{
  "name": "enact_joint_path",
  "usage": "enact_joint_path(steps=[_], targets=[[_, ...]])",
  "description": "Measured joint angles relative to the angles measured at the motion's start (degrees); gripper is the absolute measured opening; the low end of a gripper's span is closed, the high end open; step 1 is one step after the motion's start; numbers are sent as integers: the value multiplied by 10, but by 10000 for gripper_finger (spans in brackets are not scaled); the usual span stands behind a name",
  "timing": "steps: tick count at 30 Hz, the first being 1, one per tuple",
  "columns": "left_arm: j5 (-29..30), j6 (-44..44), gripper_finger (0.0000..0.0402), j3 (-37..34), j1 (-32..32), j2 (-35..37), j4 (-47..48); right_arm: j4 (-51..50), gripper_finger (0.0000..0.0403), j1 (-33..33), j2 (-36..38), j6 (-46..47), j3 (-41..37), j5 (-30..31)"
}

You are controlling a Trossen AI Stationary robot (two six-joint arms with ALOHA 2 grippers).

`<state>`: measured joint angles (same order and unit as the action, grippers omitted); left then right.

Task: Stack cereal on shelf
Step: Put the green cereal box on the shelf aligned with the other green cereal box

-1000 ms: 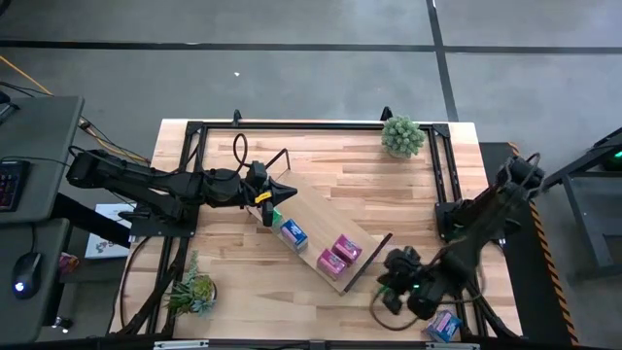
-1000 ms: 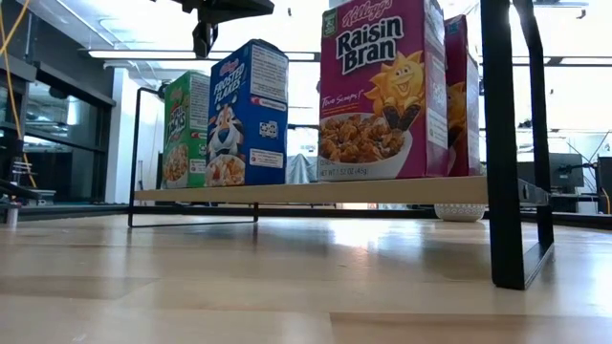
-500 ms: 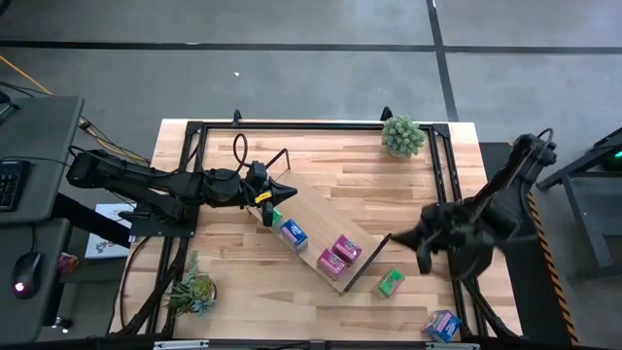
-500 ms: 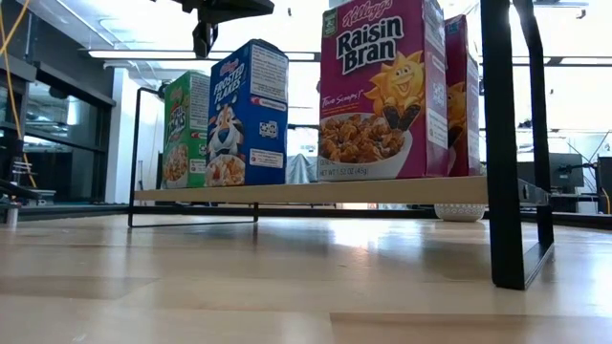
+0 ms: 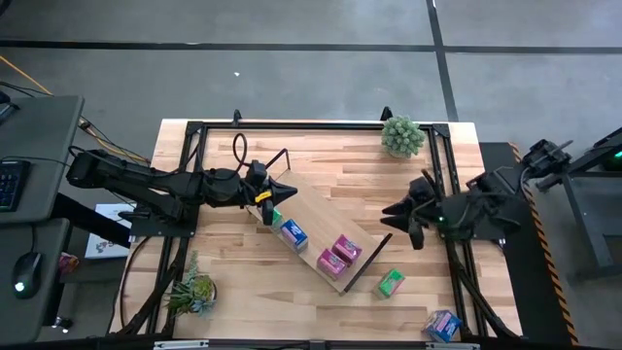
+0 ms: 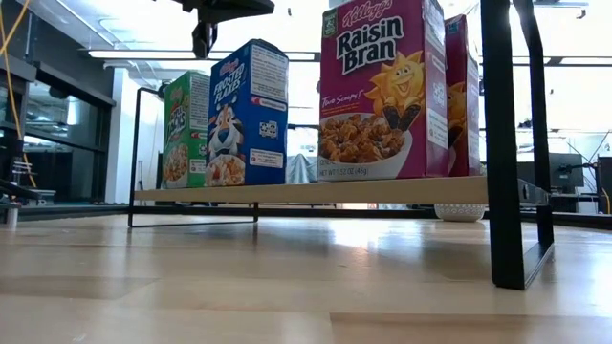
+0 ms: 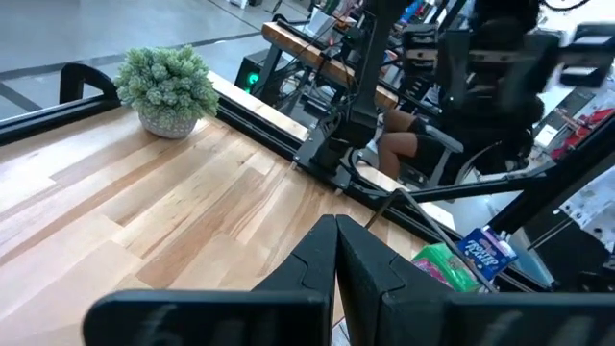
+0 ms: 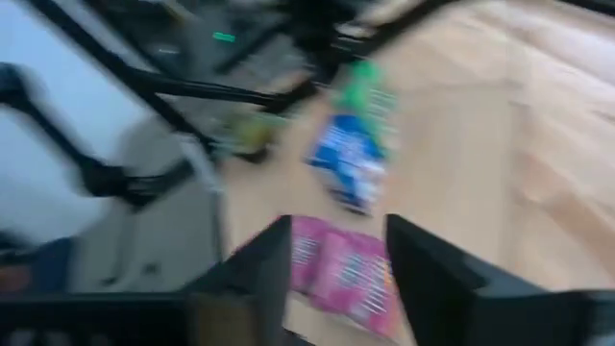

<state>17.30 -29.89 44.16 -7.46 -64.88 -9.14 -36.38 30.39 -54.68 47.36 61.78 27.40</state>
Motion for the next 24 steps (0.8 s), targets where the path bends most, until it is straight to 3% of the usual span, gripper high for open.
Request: enact_joint_path(steps=[5,8,16,20,24], targets=[[-1,25,0,0,5,0,-2,166,265,-28,0,-89,0,-154],[-10,42,0,0,13,5,0,182,307,-27,-12,-85,17,-191],[-189,81,0,0,63,51,19,-160,317,-9,-160,-58,249,-219],[-202,97,0,0,86,77,36,-355,317,14,-270,-105,376,-236],[-202,106,0,0,103,92,58,-486,317,37,-359,-156,448,-276]])
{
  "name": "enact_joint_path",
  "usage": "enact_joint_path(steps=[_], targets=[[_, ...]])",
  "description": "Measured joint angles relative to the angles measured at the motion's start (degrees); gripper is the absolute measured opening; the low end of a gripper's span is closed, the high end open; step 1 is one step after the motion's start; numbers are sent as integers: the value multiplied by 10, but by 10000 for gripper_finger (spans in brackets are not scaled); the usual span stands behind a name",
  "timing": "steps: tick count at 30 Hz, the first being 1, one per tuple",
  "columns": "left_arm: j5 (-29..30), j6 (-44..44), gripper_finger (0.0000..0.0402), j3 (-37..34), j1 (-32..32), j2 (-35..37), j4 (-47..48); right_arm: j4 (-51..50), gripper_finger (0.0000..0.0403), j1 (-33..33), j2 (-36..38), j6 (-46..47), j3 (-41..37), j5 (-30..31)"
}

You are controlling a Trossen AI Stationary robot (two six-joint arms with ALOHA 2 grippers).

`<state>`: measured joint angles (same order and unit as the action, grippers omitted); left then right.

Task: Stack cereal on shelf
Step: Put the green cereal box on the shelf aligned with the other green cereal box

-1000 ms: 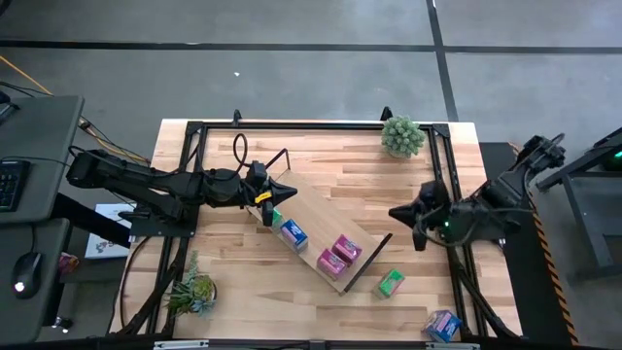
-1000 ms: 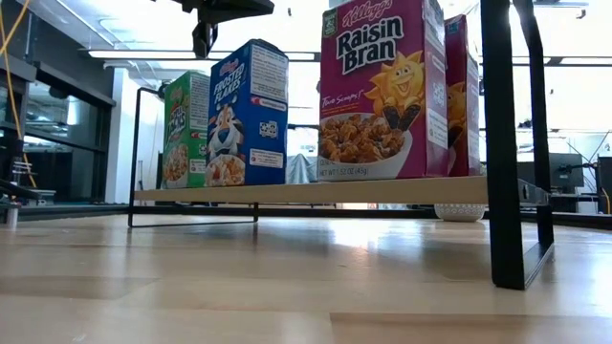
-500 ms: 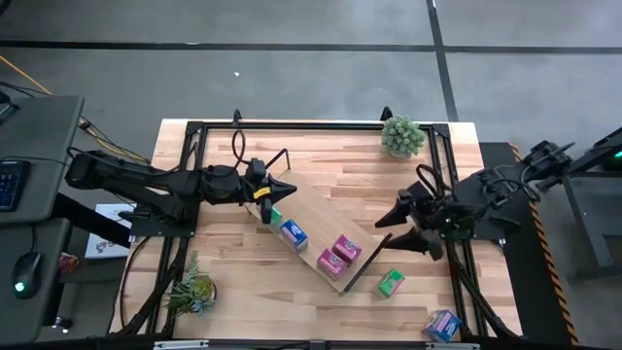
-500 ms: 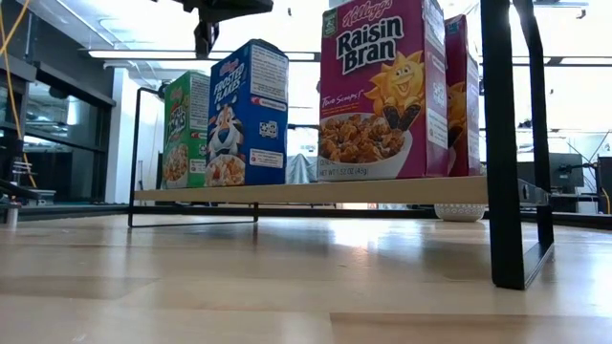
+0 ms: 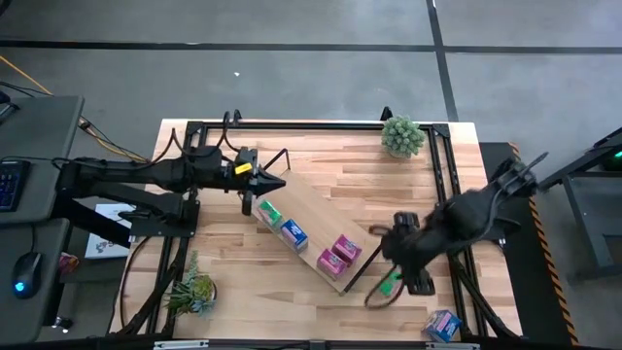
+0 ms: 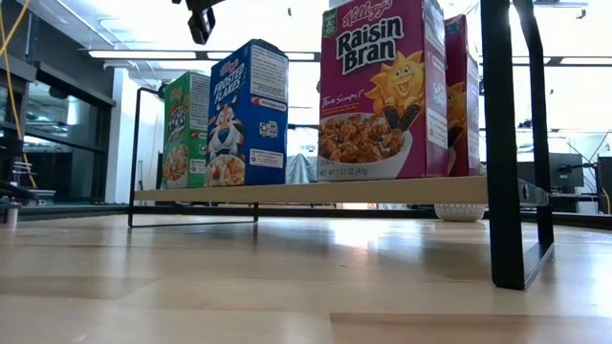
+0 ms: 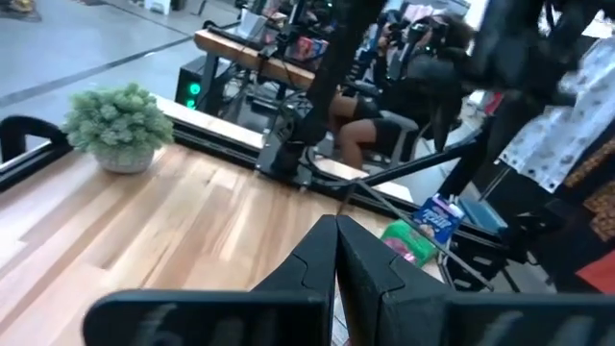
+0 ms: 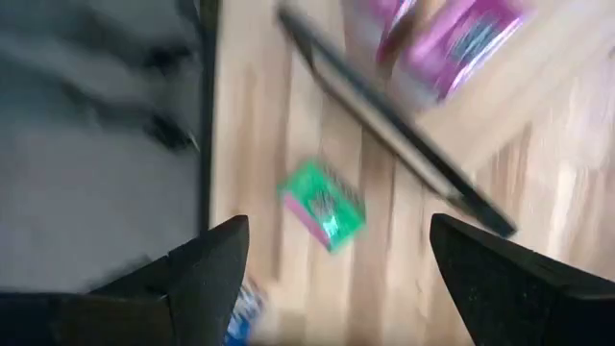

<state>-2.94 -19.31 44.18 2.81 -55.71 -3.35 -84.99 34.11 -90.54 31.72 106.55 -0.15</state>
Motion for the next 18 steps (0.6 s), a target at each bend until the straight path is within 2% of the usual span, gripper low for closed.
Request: enact_joint_path(steps=[6,10,18], targets=[[0,0,0,0,6,5,20,-34,317,31,-73,-73,-9,-27],[0,0,0,0,6,5,22,-1,317,49,-82,-124,-73,-49],[22,-1,0,0,6,5,17,100,317,58,-66,-174,-200,-36]])
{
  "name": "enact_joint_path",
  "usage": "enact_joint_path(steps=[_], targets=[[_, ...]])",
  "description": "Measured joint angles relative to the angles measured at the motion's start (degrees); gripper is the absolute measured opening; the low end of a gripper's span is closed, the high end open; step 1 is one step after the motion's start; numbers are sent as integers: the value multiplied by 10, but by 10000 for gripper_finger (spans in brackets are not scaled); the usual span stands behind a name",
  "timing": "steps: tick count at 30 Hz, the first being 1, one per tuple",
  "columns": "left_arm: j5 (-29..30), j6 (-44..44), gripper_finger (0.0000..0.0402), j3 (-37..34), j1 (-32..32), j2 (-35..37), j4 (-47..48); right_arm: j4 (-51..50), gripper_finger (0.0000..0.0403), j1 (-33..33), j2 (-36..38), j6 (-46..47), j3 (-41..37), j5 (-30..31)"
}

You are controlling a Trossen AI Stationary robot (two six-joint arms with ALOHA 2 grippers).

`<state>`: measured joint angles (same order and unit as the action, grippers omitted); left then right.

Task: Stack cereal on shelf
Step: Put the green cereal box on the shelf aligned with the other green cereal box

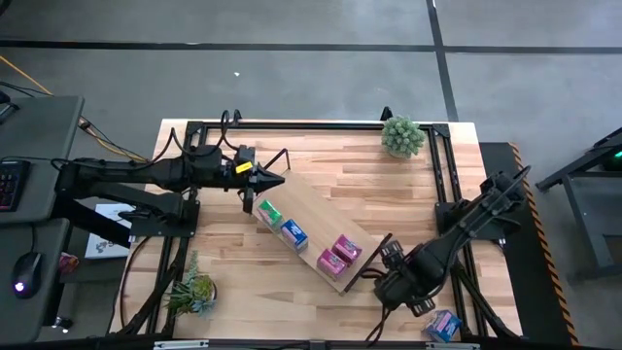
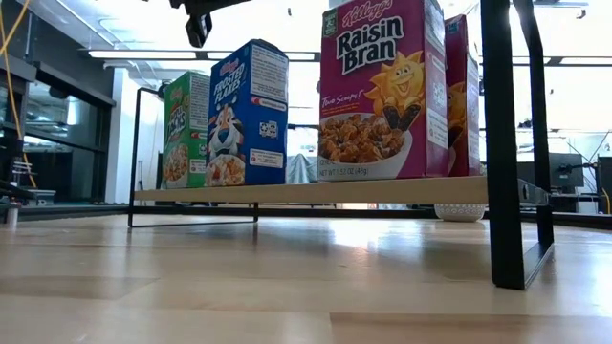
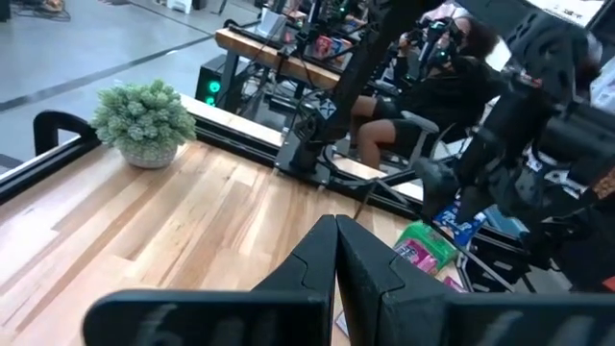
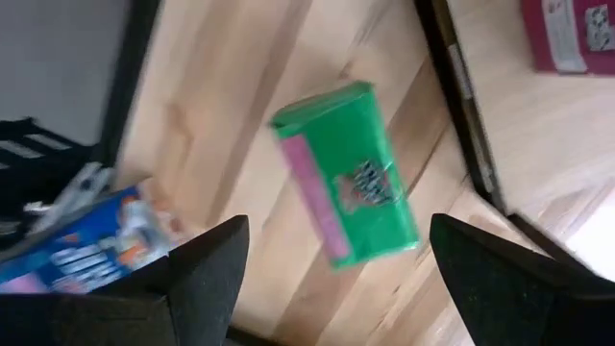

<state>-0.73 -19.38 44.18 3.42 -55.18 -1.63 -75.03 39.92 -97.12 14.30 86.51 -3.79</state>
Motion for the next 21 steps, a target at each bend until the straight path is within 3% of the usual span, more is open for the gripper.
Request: enact_joint_path(steps=[5,21], targets=[[4,-12,0,0,0,0,0,39,317,0,0,-26,-40,37],[29,-31,0,0,0,0,-48,109,301,4,2,-64,-105,62]])
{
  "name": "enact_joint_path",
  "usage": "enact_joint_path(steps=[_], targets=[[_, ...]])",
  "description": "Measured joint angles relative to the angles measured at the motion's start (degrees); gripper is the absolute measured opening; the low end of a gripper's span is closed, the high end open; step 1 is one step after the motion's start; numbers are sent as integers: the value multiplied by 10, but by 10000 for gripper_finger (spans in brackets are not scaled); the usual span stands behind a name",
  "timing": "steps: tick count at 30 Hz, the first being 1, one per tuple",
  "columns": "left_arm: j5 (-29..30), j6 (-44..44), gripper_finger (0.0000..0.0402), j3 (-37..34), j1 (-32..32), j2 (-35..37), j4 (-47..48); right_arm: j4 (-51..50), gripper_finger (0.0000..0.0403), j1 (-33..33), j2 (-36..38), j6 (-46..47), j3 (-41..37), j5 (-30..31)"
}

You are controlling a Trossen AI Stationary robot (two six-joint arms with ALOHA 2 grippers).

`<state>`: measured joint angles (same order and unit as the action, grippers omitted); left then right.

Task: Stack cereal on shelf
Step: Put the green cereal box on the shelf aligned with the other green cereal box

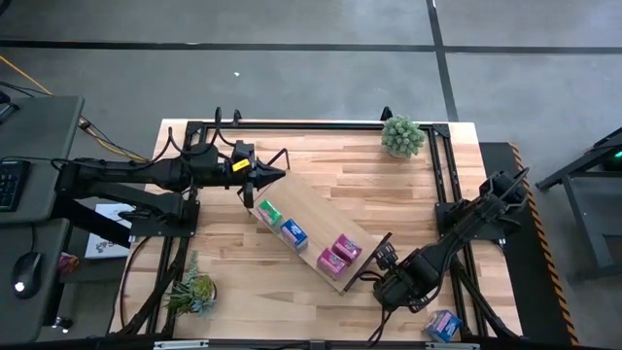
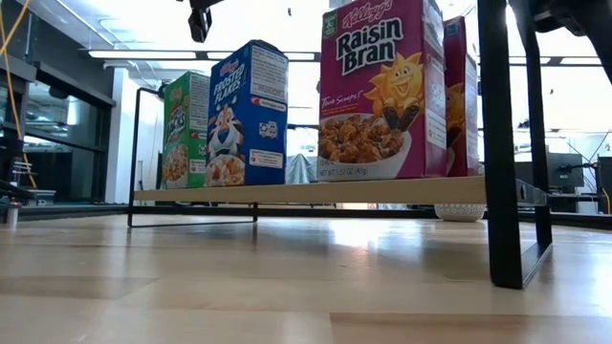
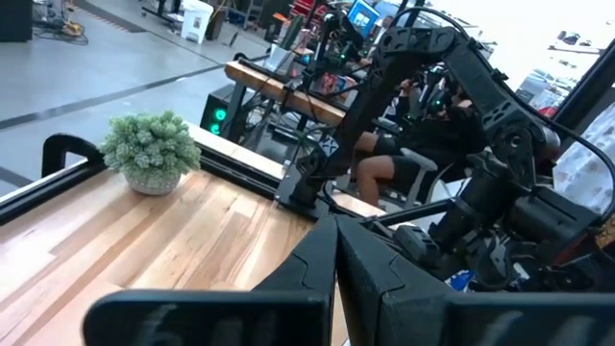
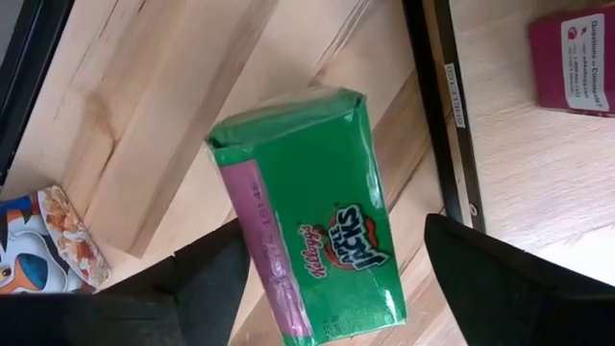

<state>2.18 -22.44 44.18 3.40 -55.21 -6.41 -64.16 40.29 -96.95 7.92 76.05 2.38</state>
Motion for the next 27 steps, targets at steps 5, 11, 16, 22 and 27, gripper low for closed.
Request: enact_joint_path(steps=[5,11,16,22,27], targets=[[0,0,0,0,0,0,1,4,257,3,-1,1,0,1],[0,0,0,0,0,0,1,5,197,3,-1,26,0,-1],[0,0,0,0,0,0,1,-3,159,3,-2,26,13,-14],[0,0,0,0,0,0,1,-54,139,2,-3,52,78,-47],[0,1,0,0,0,0,1,-114,138,7,21,112,150,-153]])
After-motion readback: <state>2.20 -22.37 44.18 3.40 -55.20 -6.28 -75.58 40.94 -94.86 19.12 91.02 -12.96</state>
